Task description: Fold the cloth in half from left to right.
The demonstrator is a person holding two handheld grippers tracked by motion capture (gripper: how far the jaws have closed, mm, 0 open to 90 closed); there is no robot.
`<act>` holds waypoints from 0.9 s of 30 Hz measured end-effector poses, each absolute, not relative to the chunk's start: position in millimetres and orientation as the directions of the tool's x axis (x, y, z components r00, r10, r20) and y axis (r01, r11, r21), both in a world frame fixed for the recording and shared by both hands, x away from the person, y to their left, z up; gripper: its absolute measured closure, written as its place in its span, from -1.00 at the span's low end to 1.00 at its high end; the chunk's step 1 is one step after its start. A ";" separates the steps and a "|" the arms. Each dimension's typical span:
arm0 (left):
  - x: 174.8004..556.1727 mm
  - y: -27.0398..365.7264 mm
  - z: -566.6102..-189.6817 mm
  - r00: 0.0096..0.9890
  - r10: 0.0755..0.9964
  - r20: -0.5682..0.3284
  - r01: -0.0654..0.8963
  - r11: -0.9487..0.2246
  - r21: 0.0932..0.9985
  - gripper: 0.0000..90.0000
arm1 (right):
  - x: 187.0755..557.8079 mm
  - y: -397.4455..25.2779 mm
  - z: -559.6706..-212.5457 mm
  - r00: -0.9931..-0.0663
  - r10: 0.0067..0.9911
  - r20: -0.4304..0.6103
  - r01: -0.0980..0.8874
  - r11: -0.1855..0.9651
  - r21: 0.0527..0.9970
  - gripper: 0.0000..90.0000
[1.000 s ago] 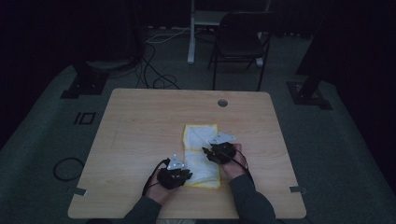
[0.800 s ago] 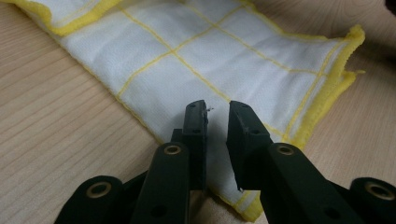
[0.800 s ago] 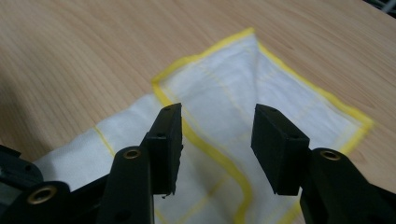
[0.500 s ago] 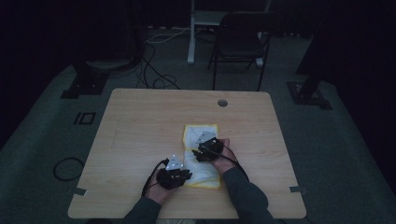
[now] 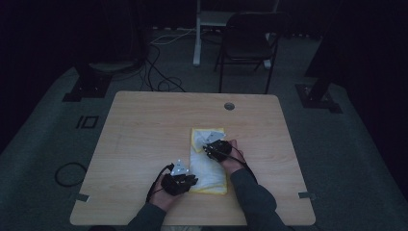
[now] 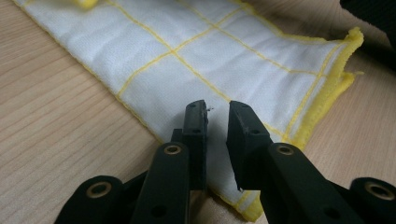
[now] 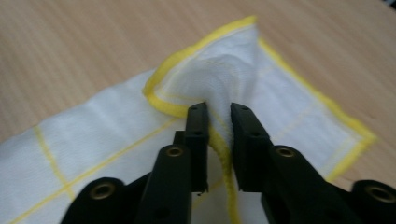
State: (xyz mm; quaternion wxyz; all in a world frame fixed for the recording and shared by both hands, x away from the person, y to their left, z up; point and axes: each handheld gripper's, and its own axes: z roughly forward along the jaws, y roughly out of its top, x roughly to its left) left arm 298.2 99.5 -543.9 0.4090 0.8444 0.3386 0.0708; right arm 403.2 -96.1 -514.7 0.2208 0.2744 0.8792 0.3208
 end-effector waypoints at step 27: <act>297.6 99.1 -544.0 0.758 0.633 -0.154 0.514 -0.435 0.739 0.73 | 435.3 -149.4 -500.1 -0.618 0.777 -0.120 0.463 0.483 0.743 0.68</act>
